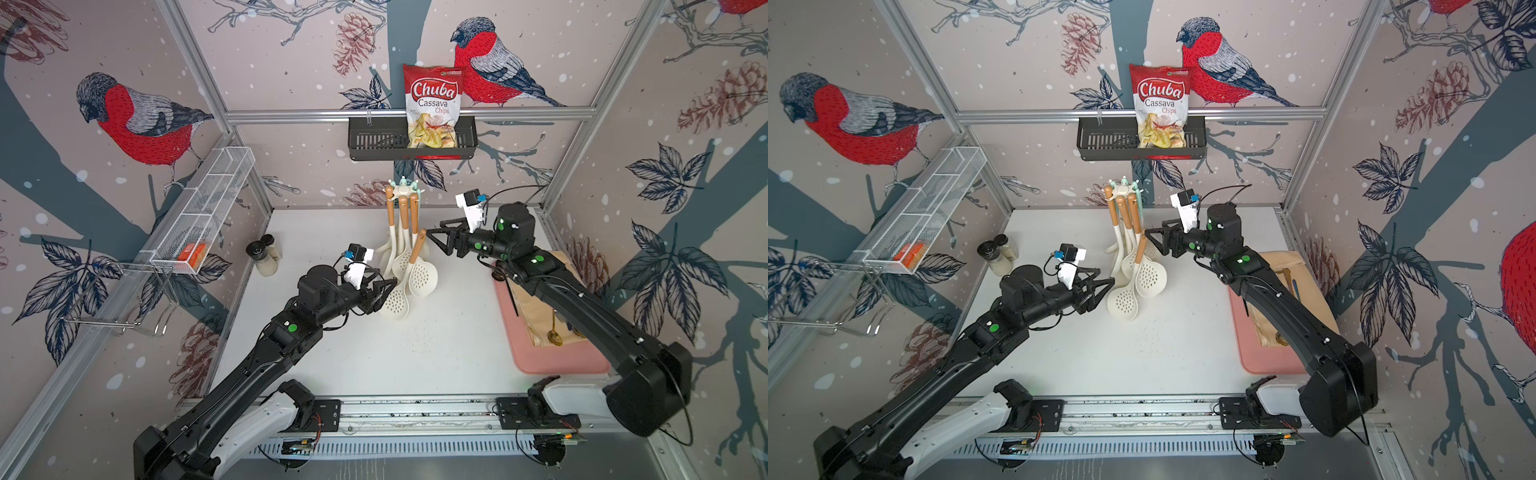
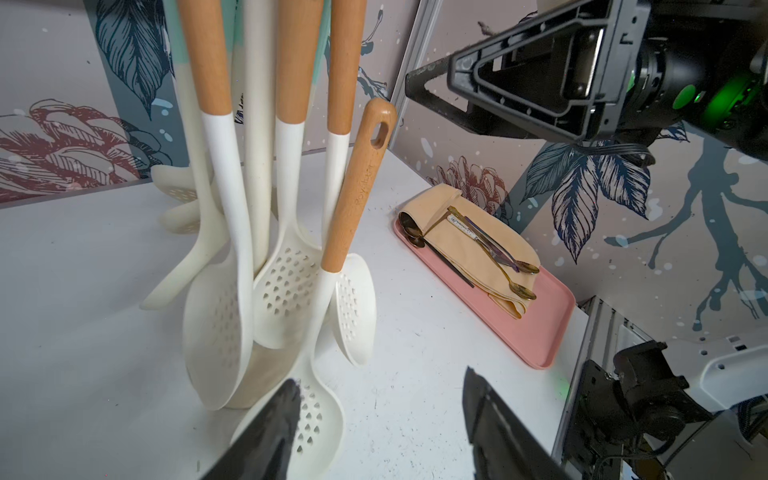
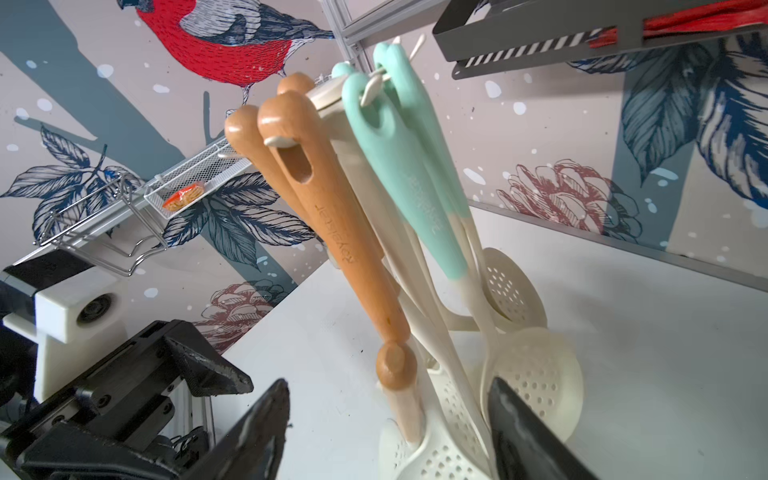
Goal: Hang the skimmer on the kitchen utensil rack
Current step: Pick up the skimmer from the center of the board.
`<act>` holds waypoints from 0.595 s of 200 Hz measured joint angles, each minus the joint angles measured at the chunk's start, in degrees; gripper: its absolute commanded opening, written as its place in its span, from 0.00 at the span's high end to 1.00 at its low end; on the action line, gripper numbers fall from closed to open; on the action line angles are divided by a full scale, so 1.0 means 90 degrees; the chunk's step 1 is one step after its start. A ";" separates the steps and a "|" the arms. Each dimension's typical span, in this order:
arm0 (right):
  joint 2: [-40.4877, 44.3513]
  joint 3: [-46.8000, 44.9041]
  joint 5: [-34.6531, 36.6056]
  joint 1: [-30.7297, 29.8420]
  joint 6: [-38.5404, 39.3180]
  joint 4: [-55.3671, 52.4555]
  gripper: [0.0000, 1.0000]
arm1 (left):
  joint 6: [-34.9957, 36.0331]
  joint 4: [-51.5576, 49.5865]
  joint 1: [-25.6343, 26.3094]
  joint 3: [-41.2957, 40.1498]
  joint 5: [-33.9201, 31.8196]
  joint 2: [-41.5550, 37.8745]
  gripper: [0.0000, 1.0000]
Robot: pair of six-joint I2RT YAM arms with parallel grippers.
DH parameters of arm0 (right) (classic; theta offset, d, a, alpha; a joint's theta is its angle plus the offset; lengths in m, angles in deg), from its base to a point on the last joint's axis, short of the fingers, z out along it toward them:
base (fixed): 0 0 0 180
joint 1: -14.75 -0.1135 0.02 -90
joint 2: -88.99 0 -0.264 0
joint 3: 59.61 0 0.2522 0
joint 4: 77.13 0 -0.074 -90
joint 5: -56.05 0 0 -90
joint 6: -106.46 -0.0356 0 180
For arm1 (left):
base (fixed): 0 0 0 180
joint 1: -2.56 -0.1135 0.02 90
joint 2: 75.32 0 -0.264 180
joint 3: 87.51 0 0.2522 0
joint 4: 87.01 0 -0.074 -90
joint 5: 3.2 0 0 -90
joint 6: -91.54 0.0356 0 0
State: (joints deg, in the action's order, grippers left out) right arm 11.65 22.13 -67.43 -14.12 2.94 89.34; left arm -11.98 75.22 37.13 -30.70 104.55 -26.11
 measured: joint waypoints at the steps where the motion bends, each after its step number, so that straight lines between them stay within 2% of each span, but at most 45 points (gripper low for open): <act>1: -0.0012 0.0005 -0.0015 0.0000 0.0002 0.0007 0.29 | 0.0000 0.0002 0.0002 0.0000 0.0000 0.0000 0.36; 72: -0.0680 0.0175 -0.0653 -0.0121 0.0185 0.0136 0.46 | -0.0019 0.0092 0.0046 0.0000 -0.0136 0.0061 0.40; 119: -0.0913 0.0279 -0.0670 -0.0185 0.0255 0.0134 0.77 | -0.0024 0.0131 0.0063 0.0000 -0.0138 0.0034 0.41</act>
State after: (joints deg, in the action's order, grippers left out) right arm 3.43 24.65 -73.46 -15.78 5.24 90.54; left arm -12.20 76.40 37.70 -30.70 103.31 -25.80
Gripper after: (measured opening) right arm 0.285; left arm 0.593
